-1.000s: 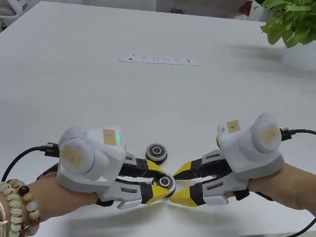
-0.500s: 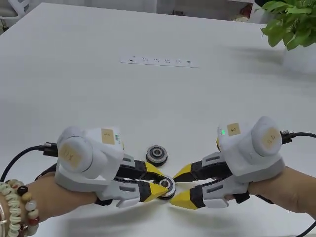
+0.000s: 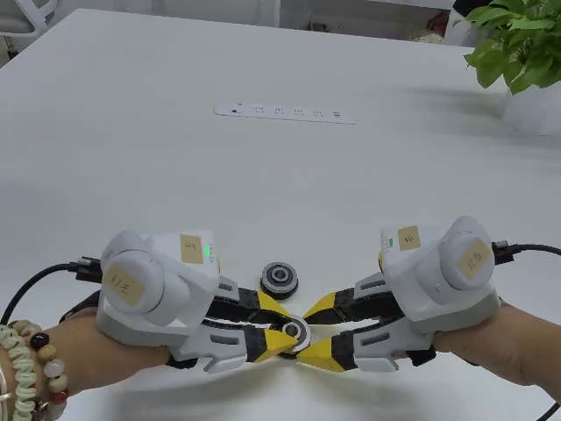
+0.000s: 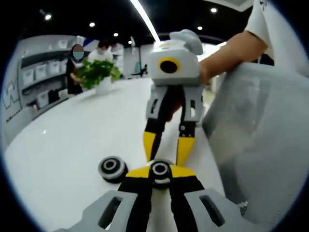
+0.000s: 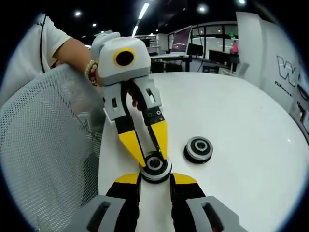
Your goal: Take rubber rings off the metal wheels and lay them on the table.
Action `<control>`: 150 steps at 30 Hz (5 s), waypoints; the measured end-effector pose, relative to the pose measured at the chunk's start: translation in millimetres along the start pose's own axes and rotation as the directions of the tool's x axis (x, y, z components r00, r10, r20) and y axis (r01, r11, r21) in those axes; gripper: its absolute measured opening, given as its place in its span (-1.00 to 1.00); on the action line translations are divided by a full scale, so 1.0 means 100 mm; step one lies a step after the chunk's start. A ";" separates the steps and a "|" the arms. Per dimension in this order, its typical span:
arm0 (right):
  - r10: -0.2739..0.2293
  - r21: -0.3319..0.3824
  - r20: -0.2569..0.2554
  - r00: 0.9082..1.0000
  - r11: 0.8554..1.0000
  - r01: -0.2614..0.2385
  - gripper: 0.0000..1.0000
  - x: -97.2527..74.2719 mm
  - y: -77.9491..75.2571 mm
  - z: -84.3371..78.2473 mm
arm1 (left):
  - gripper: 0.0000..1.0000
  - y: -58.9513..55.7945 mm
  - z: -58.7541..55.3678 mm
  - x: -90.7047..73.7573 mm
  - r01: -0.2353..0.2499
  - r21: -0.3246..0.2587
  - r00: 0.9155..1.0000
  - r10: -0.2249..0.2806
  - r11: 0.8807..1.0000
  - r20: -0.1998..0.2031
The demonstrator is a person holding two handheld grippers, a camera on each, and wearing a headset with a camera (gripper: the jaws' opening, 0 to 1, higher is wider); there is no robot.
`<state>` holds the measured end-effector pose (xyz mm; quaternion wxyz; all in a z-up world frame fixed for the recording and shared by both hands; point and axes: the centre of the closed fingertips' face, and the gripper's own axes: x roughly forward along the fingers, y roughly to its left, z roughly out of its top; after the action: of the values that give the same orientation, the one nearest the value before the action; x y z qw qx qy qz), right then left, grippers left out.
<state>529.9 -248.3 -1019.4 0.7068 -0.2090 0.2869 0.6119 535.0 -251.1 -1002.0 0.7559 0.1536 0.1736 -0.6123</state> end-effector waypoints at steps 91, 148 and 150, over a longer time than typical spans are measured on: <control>0.020 0.065 0.019 1.000 0.998 -0.021 -0.58 0.01 0.02 0.03 | -0.73 0.00 -0.01 -0.02 -0.008 0.017 1.000 0.008 1.000 -0.001; -0.028 0.312 -0.049 0.998 0.949 0.042 -1.00 -0.04 -0.12 -0.06 | -0.73 0.03 -0.02 -0.04 -0.017 0.012 1.000 0.017 1.000 -0.005; -0.031 0.386 -0.033 0.999 0.921 0.042 -1.00 -0.06 -0.13 -0.05 | -0.73 0.03 -0.02 -0.04 -0.017 0.014 1.000 0.017 1.000 -0.006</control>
<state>541.9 -257.7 -1019.9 0.7416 -0.0788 0.4073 0.5272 536.7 -246.1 -1002.1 0.7595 0.1620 0.1703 -0.6066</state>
